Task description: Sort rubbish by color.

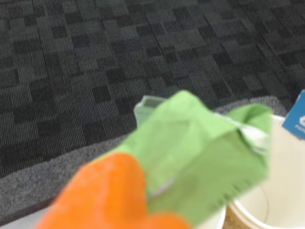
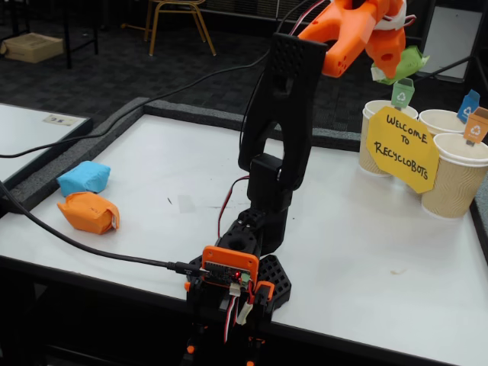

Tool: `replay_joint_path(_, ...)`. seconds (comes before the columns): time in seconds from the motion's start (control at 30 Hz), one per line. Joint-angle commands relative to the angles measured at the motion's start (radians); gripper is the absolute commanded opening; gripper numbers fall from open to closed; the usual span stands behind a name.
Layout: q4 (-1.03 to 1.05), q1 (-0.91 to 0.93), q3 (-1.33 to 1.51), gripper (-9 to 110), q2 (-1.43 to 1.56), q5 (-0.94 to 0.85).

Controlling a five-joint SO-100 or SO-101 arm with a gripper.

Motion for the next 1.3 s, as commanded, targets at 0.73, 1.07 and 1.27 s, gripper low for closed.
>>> replay_joint_path(0.73,0.244,-0.212,0.034,8,0.331,0.02)
replay_joint_path(1.07,0.341,-0.365,0.337,8,0.721,0.017)
replay_joint_path(1.27,0.37,-0.541,0.635,8,0.948,0.012)
